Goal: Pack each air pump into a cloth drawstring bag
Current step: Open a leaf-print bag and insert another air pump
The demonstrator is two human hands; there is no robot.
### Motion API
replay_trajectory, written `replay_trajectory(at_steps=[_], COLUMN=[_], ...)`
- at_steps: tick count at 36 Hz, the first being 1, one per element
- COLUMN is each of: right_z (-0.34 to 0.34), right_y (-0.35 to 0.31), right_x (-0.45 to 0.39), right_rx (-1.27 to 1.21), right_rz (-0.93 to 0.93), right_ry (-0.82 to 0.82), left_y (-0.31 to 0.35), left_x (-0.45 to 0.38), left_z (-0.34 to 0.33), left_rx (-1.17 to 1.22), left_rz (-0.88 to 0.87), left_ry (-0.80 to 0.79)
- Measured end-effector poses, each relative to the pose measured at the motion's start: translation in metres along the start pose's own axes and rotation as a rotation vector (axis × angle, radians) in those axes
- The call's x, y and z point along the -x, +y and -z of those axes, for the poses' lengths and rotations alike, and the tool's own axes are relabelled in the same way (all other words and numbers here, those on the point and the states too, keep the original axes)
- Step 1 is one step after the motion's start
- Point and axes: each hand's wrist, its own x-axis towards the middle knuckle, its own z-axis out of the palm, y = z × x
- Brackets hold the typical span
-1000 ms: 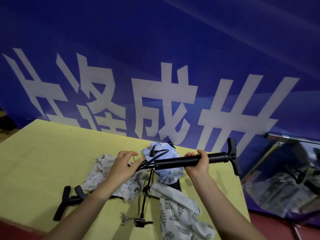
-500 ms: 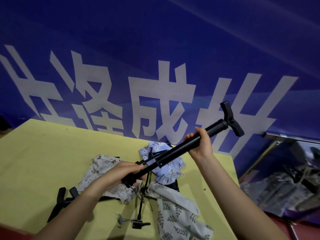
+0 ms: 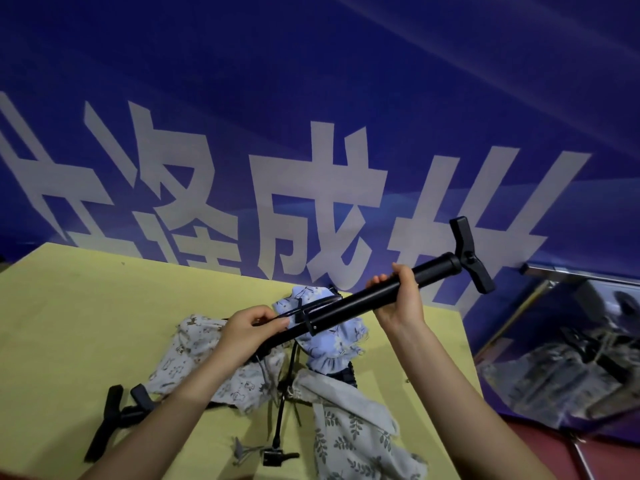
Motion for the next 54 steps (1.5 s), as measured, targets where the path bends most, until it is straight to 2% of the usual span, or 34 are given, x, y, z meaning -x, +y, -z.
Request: replay_trajectory(at_steps=[9,23,28,32,33,36,41,47,54], right_z=[-0.006,0.004,0.013,0.018,0.018,0.015,0.010,0.007,0.008], right_y=[0.011,0.023,0.017,0.023,0.026,0.034,0.028,0.001,-0.015], right_x=[0.012,0.019,0.022,0.028,0.031,0.038,0.039,0.025,0.016], right_rx=[0.047,0.039,0.165,0.341,0.388,0.473,0.613,0.547,0.435], right_rz=[-0.023,-0.086,-0.096,-0.104,-0.096,-0.046,0.040,0.115,0.133], right_ry=[-0.042,-0.027,-0.080,-0.148,-0.164,-0.194,-0.214,-0.245,-0.292], left_y=[0.007,0.020,0.011,0.017,0.022,0.026,0.025,0.013,0.008], left_x=[0.006,0.004,0.002,0.009,0.012,0.018,0.026,0.034,0.038], left_z=[-0.013,-0.024,-0.029,-0.035,-0.040,-0.055,-0.067,-0.059,-0.051], left_rx=[0.135,0.140,0.168,0.135,0.162,0.214,0.207,0.192,0.320], left_rz=[-0.004,-0.008,0.219,0.313,0.322,0.338,0.251,0.151,0.218], left_ry=[-0.060,-0.113,-0.301,-0.681,-0.724,-0.686,-0.544,-0.457,-0.424])
